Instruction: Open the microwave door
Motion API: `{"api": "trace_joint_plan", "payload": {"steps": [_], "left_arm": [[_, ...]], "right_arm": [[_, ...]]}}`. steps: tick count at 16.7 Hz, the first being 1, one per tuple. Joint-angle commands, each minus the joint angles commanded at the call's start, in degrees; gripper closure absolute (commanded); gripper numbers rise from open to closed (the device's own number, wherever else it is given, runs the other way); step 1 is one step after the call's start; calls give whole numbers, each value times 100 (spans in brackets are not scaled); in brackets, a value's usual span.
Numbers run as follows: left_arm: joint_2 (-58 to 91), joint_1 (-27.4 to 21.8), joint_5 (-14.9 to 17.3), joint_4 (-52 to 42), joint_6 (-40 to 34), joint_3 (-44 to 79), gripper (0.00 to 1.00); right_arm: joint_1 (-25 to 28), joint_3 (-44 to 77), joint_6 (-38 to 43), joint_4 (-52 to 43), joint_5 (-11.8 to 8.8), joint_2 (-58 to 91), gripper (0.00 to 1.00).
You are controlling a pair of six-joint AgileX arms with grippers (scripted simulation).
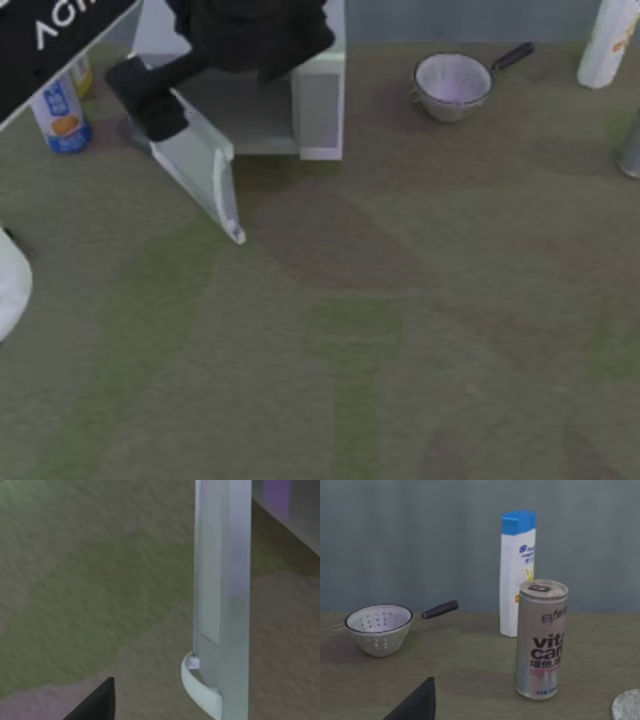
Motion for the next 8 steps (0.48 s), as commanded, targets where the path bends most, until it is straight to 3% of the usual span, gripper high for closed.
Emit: {"api": "trace_joint_plan", "payload": {"steps": [8], "left_arm": [[-375, 310, 35, 1710, 324, -1965, 0]], "right_arm": [[0, 0, 0, 0, 0, 0, 0]]}}
